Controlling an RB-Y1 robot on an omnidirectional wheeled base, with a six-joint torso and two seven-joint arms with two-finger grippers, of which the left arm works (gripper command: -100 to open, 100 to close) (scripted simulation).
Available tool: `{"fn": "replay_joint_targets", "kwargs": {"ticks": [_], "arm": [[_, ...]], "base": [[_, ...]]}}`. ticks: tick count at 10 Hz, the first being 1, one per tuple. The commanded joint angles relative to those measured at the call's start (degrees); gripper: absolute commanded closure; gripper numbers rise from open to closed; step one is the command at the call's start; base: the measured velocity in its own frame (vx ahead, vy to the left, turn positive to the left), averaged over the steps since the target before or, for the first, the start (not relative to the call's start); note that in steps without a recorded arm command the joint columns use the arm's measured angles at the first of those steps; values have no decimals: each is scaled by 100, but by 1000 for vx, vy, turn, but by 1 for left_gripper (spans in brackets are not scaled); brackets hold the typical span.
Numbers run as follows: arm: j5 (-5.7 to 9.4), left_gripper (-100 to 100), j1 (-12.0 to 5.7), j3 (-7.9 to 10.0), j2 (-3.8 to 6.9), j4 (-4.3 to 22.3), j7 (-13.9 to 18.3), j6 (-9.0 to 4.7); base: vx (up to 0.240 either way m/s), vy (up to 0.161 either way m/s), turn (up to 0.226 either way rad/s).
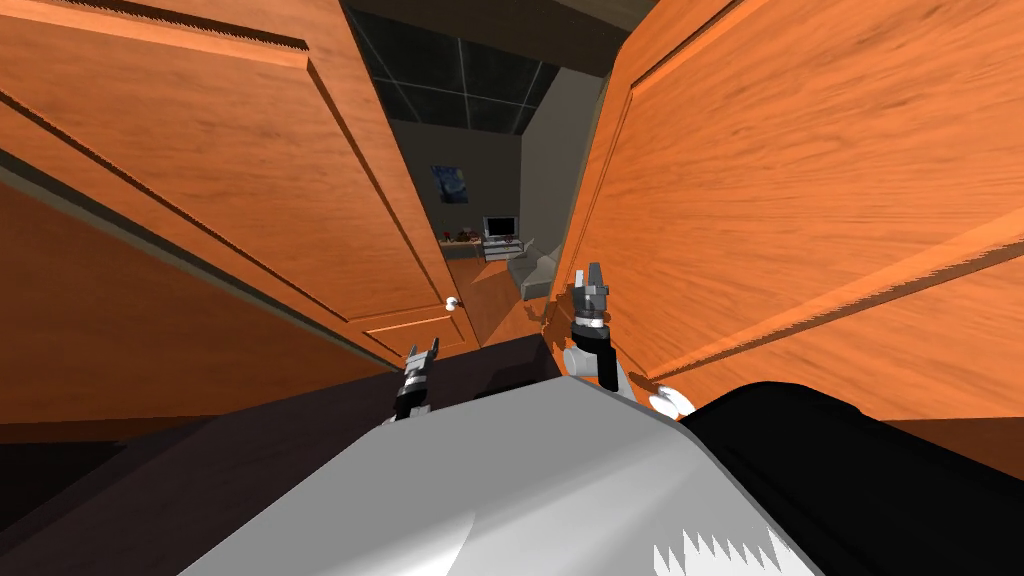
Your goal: Pull the door open
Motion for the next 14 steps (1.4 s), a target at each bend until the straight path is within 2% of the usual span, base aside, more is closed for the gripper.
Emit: {"fn": "replay_joint_targets", "kwargs": {"ticks": [1, 11, 13, 14], "arm": [[-37, -100, -69, 53, -26, 229, -201, -52], [-228, -100, -396, 338, -101, 1312, -1149, -197], [-255, -100, -441, 378, -118, 1461, -1280, -217], [-246, -100, -422, 360, -103, 1385, -1214, -188]], "base": [[104, 2, -73], [113, 16, -65], [111, 15, -43], [49, 11, -8]]}}
